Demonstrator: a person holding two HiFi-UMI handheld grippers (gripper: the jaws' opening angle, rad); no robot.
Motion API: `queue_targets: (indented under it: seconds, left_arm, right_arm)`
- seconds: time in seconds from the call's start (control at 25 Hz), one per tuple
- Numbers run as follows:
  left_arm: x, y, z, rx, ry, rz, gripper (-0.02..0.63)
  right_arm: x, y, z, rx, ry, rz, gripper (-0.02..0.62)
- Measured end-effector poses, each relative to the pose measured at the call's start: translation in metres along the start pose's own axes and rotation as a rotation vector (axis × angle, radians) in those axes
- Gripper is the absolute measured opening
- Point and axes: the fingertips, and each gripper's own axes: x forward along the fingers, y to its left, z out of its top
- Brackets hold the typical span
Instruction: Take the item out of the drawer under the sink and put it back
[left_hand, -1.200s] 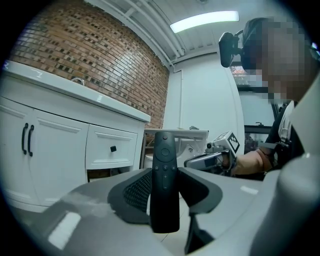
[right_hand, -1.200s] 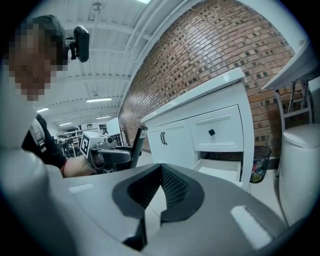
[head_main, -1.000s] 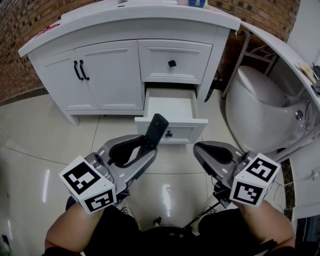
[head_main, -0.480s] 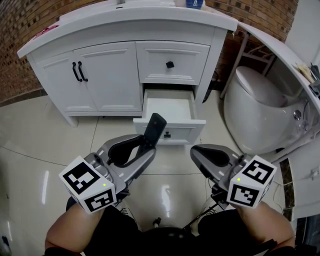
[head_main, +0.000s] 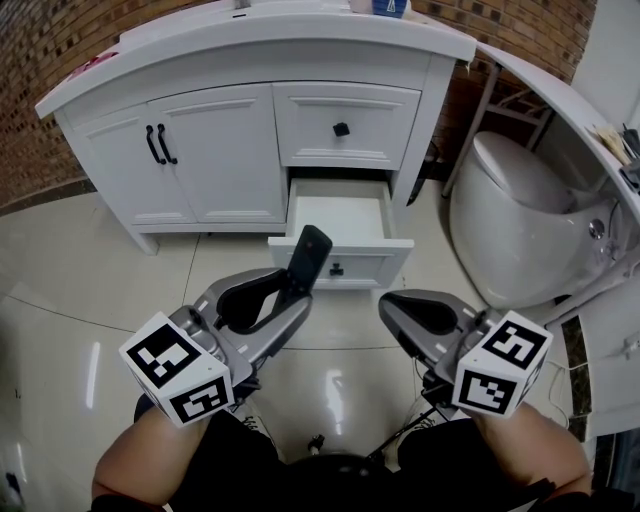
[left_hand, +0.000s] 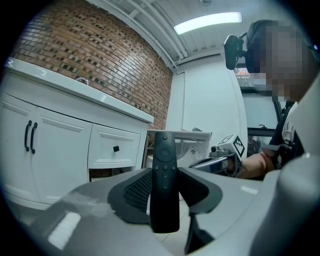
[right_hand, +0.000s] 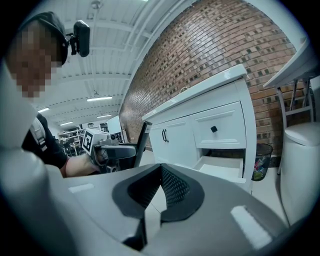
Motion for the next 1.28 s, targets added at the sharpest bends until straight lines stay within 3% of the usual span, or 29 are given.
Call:
queue_targets:
  seconds: [0.28, 0.56, 0.76, 0.96, 1.28]
  left_arm:
    - [0.0, 0.0, 0.0, 0.005, -0.003, 0.003, 0.169]
    - [0.004, 0.023, 0.007, 0.05, 0.018, 0.074, 0.169]
    - [0.014, 0.027, 0.02, 0.197, 0.061, 0.102, 0.167]
    - [0.036, 0.035, 0.021, 0.309, 0.137, 0.072, 0.167]
    - [0.08, 0.076, 0.021, 0.434, 0.227, 0.129, 0.167]
  right_arm:
    - [0.0, 0.001, 0.0, 0.0, -0.002, 0.001, 0.002]
    - [0.0, 0.003, 0.002, 0.006, -0.008, 0.005, 0.003]
    - [0.005, 0.005, -0.001, 0.002, 0.0, 0.022, 0.003]
    - [0.001, -0.008, 0.002, -0.015, 0.004, -0.009, 0.002]
    - [0.006, -0.029, 0.002, 0.013, 0.01, -0.017, 0.003]
